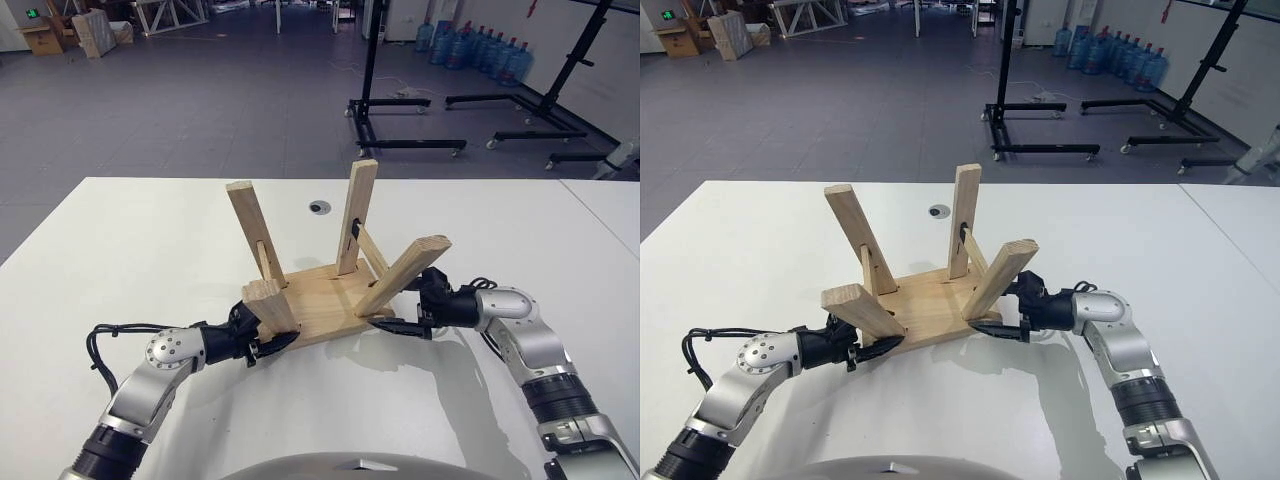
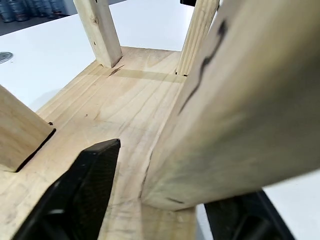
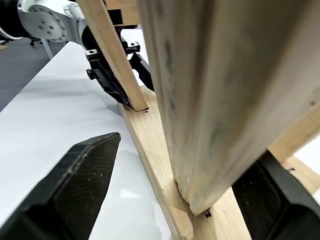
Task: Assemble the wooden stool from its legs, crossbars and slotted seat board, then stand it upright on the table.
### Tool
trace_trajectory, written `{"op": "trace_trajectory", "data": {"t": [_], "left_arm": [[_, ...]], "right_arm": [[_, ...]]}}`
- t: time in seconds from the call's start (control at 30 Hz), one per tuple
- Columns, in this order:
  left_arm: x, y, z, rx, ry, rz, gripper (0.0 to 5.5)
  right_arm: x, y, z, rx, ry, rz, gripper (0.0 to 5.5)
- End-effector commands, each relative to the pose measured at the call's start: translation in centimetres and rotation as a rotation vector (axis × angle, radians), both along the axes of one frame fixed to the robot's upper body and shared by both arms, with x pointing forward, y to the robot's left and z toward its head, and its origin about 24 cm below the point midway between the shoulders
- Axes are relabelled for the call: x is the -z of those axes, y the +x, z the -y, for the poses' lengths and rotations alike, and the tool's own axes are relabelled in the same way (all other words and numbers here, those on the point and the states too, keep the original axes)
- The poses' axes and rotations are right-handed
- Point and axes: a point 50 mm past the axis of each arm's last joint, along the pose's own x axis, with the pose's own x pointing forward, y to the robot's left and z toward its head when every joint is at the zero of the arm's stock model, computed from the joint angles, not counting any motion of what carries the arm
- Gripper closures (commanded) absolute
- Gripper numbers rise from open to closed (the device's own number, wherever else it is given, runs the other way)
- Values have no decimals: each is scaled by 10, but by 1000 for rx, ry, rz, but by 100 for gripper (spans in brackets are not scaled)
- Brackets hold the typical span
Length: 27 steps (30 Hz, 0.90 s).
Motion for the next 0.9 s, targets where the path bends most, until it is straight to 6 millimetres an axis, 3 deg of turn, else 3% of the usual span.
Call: {"op": "trace_trajectory", "data": {"t": [0.03, 0.17, 0.3, 0.6, 0.77, 0.9], "left_arm": [[-5, 5, -9, 44, 11, 14, 358], [-11, 12, -9, 108, 11, 40, 411], [-19, 18, -11, 183, -8, 13, 427], [-17, 21, -9, 253, 2, -10, 430], [-25, 15, -4, 251, -114, -63, 430], [-51, -9, -3, 304, -393, -264, 431]], "right_arm": [[4, -2, -8, -11, 13, -4, 188], [5, -2, -8, -12, 12, -2, 188], [10, -3, -4, -25, -20, -7, 266], [18, -7, -7, -89, -33, -34, 422], [11, -11, -1, -117, -8, -134, 437], [-6, -21, 0, -173, 36, -380, 442]]}}
